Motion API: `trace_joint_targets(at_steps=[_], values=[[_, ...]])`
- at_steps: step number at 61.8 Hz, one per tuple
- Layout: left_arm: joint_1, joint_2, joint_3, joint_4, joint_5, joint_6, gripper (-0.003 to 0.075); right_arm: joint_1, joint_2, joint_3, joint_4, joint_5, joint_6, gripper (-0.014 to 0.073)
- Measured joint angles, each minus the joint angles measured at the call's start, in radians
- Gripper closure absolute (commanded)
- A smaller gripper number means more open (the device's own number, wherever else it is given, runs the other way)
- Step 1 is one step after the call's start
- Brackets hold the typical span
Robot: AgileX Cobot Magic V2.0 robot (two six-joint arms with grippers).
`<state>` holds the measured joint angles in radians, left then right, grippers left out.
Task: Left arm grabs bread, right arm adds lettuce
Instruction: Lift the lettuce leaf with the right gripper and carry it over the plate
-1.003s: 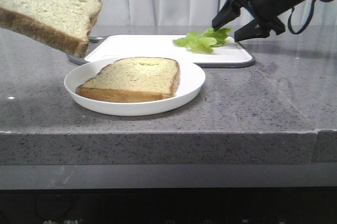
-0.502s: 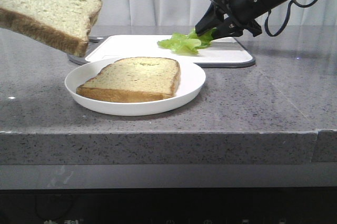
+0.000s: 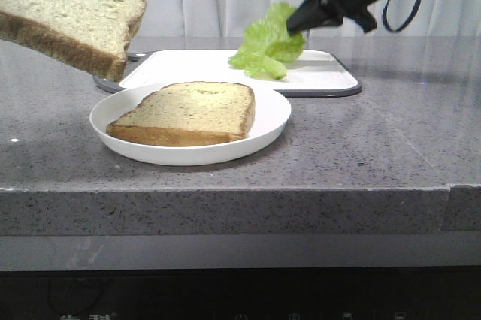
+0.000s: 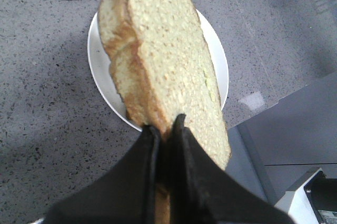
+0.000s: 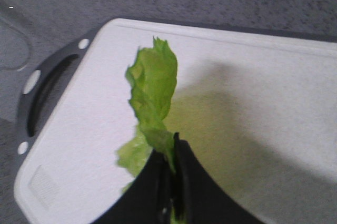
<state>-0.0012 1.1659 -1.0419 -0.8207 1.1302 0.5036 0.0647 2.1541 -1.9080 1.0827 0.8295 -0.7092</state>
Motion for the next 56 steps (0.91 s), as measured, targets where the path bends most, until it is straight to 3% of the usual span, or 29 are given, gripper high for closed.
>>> trace_joint_targets(at_steps=[10, 34, 56], values=[[0.0, 0.0, 0.0, 0.0, 0.0, 0.0, 0.0741, -0.009, -0.146, 0.088, 0.025, 0.047, 0.021, 0.065], [0.0, 0.0, 0.0, 0.0, 0.0, 0.0, 0.0741, 0.018, -0.568, 0.574, 0.11, 0.059, -0.03, 0.065], [0.0, 0.0, 0.0, 0.0, 0.0, 0.0, 0.0741, 0.086, -0.717, 0.908, 0.416, 0.085, -0.104, 0.065]])
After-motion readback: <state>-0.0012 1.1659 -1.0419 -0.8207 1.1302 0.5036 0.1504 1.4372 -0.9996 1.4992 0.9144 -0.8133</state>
